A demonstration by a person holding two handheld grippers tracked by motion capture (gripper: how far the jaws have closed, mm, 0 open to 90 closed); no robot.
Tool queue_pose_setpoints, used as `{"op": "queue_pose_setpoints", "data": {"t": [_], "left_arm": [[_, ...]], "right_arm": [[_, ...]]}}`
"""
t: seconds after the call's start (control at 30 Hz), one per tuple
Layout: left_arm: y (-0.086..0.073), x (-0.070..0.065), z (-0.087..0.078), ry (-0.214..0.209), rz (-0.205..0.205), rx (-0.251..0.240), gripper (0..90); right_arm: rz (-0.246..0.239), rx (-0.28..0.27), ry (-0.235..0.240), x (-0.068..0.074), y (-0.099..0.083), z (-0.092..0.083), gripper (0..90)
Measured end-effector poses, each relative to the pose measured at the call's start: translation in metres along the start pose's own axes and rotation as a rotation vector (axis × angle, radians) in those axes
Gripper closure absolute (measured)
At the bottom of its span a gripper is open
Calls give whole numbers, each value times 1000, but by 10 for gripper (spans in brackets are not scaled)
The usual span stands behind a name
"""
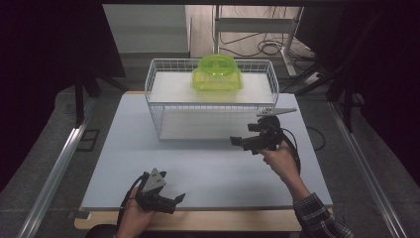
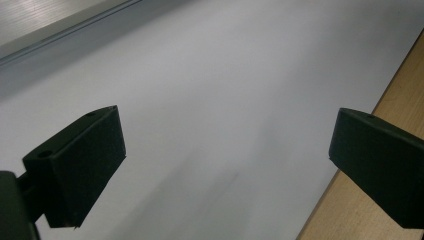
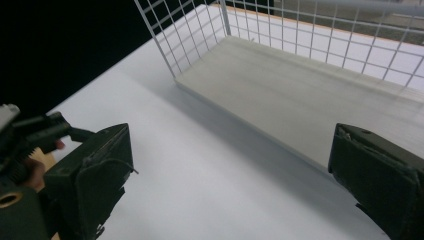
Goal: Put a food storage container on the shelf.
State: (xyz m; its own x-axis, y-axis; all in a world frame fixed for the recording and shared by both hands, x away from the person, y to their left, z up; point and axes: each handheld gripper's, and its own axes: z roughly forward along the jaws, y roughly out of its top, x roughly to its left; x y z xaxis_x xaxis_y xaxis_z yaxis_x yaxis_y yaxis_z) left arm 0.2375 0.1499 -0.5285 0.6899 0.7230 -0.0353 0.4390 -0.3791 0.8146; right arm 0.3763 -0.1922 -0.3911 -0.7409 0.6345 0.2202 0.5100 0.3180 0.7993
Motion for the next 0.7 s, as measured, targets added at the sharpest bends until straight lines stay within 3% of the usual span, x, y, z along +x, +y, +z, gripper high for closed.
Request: {"op": "queue_pose_setpoints", "data": {"t": [0.4,0.7], "left_arm": [[0,1,1,-25,-28,20,12],[-1,0,3,-17,-11,31,12]], "right_arm": [[-64,29,-76,4,-32,6,18],[-84,40,-114,5,-54,9,17]]}}
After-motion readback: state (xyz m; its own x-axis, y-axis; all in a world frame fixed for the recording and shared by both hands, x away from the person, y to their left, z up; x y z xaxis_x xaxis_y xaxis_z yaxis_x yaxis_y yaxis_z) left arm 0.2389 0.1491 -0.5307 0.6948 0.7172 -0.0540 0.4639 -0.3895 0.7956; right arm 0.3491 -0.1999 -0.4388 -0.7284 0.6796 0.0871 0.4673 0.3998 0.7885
